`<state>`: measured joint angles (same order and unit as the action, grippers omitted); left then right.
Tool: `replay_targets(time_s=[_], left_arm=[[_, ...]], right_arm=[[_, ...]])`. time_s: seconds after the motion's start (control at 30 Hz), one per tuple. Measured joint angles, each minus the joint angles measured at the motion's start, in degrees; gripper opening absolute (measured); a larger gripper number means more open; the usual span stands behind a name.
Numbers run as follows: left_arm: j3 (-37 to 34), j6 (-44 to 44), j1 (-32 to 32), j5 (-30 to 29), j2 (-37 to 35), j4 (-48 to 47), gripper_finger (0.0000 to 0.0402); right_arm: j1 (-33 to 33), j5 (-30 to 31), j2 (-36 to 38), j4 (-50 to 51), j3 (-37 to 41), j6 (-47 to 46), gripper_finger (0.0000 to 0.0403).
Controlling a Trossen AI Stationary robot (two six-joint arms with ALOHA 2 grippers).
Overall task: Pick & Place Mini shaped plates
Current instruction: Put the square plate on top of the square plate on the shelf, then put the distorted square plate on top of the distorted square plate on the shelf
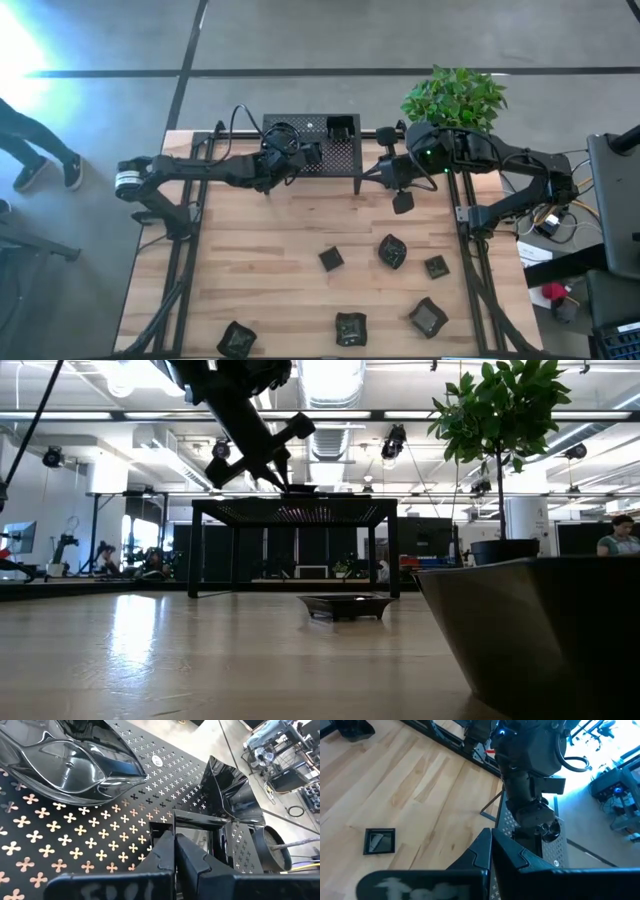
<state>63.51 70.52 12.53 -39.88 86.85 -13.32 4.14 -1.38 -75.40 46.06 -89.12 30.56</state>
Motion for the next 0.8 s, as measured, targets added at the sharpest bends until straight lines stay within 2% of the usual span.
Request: replay_targets(time_s=[0.3,0.53,0.8], left_arm=[[0.0,-0.3,0.0,0.2,0.0,0.0,0.0066],[0.0,-2.1,0.0,0.5,-0.9,-0.1,0.0072],[0.0,-15.7,-1.1,-1.1,-7.0,-0.7,0.0073]], right_arm=[[0.0,0.0,0.0,0.0,0.0,0.1,0.0008],[0.0,0.0,0.3,0.0,0.0,0.0,0.0008],[0.0,0.0,3.0,0.0,0.0,-1.2,0.0008]])
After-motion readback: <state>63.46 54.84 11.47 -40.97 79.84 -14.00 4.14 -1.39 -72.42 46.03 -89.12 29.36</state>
